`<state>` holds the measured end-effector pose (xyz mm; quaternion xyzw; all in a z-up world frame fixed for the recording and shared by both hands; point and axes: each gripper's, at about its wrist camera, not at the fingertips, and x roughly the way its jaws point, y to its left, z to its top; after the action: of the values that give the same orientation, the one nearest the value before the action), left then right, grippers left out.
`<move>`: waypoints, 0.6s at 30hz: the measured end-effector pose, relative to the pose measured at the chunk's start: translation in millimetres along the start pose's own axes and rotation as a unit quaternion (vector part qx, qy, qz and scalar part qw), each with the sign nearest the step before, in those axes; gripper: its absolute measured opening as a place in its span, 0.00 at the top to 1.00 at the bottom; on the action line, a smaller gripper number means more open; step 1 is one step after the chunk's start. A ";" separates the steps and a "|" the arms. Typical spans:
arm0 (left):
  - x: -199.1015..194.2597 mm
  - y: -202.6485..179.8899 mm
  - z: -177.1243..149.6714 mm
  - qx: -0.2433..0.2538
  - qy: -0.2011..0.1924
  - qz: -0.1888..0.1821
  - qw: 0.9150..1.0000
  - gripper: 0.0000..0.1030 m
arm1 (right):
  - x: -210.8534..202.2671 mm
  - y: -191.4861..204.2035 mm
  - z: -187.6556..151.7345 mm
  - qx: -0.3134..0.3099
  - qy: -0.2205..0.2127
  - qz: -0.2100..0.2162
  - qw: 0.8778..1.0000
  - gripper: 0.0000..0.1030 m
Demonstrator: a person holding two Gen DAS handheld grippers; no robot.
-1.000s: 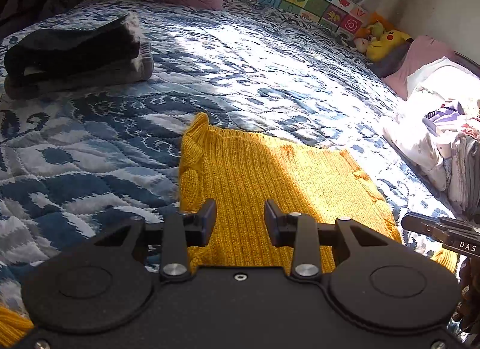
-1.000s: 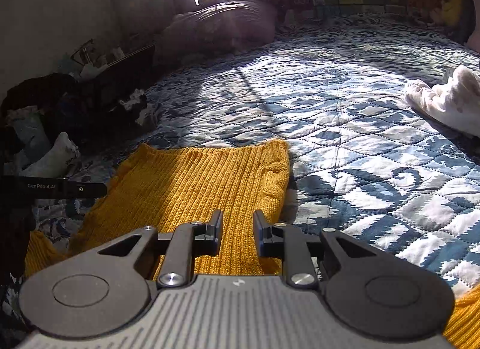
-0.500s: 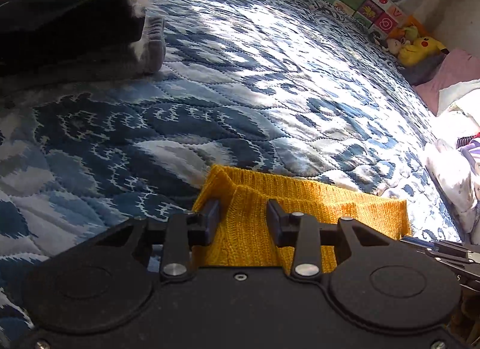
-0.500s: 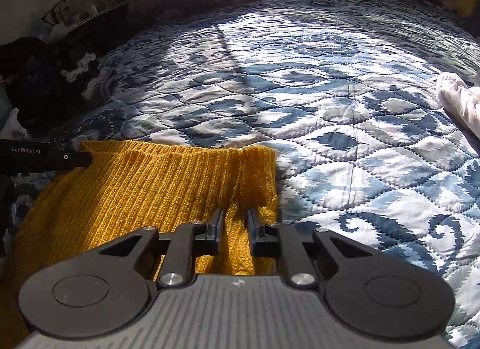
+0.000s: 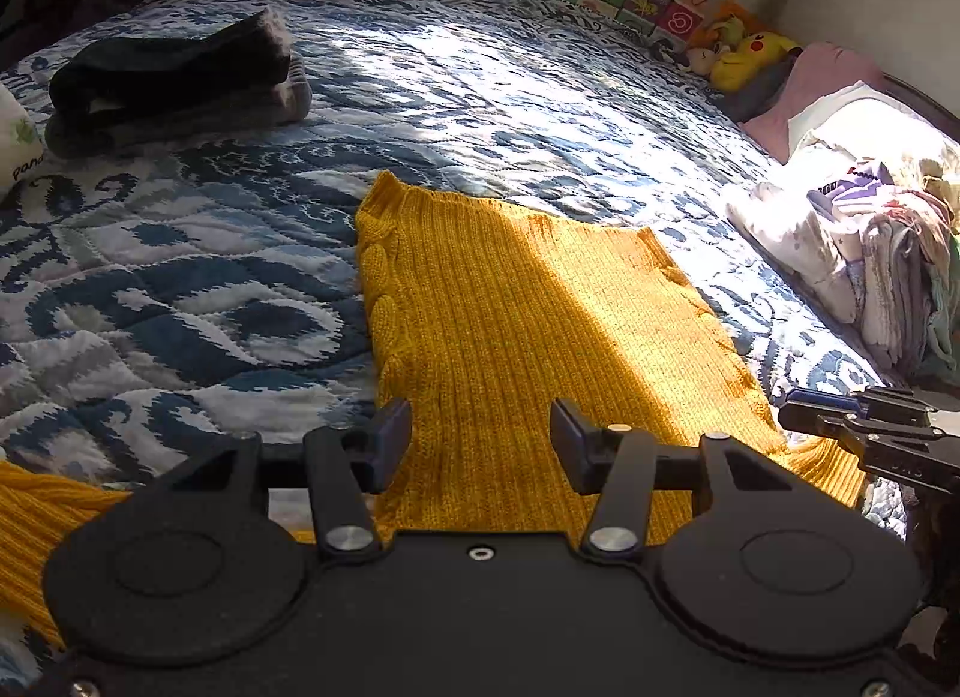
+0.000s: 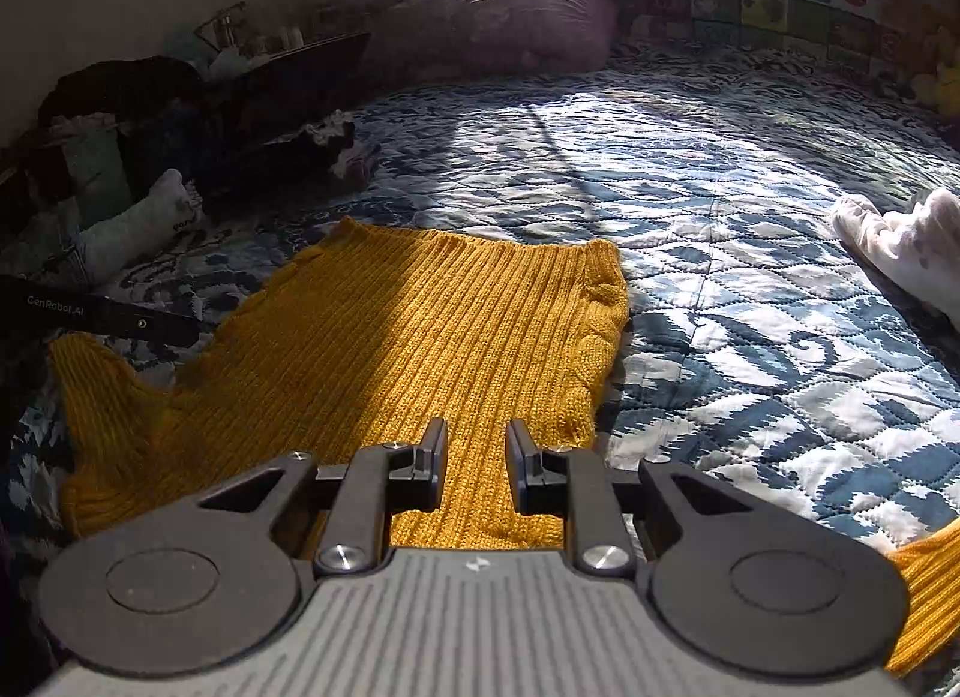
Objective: Fold clothes
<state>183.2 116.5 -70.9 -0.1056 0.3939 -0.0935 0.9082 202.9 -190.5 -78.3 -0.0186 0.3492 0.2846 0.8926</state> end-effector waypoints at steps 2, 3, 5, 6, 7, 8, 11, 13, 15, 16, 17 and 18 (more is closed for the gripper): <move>-17.6 -19.0 -25.8 0.039 0.003 0.005 0.999 0.51 | -17.1 27.4 -17.2 -0.024 0.003 0.023 0.999 0.77; -27.7 -31.5 -42.9 0.061 0.001 0.010 0.998 0.51 | -24.8 40.9 -25.1 -0.037 0.005 0.037 0.999 0.77; -39.2 -54.4 -71.5 0.109 -0.002 0.026 0.994 0.49 | -32.3 63.6 -44.4 -0.056 0.015 0.052 0.997 0.78; -38.5 -61.8 -83.4 0.121 0.003 0.035 0.992 0.44 | -32.2 72.3 -54.2 -0.061 0.021 0.055 0.996 0.78; -37.3 -69.2 -95.4 0.133 0.008 0.045 0.990 0.40 | -32.1 81.1 -64.1 -0.066 0.028 0.058 0.996 0.79; -26.5 -75.2 -109.0 0.152 0.024 0.061 0.986 0.37 | -25.2 88.6 -79.1 -0.072 0.047 0.044 0.995 0.78; -17.1 -90.5 -136.5 0.204 0.001 0.105 0.973 0.29 | -28.5 105.4 -107.1 -0.104 0.011 0.002 0.995 0.76; -24.4 -96.5 -138.5 0.219 -0.013 0.115 0.969 0.30 | -35.7 119.2 -111.8 -0.133 0.002 -0.025 0.991 0.75; -33.4 -93.6 -138.3 0.207 -0.038 0.119 0.970 0.30 | -41.1 121.7 -112.5 -0.129 0.002 -0.027 0.991 0.73; -30.2 -87.4 -137.5 0.191 -0.026 0.116 0.974 0.30 | -43.5 120.4 -113.3 -0.120 0.003 -0.024 0.993 0.71; -27.0 -81.1 -136.7 0.175 -0.015 0.114 0.978 0.29 | -45.8 119.2 -114.1 -0.111 0.003 -0.021 0.994 0.68; -23.9 -74.7 -135.8 0.158 -0.003 0.110 0.981 0.29 | -47.5 115.7 -114.9 -0.091 0.002 -0.014 0.996 0.67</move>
<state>60.9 34.8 -125.1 0.0828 0.3808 -0.0540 0.9193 44.0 -143.8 -115.9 -0.1054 0.3234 0.3031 0.8902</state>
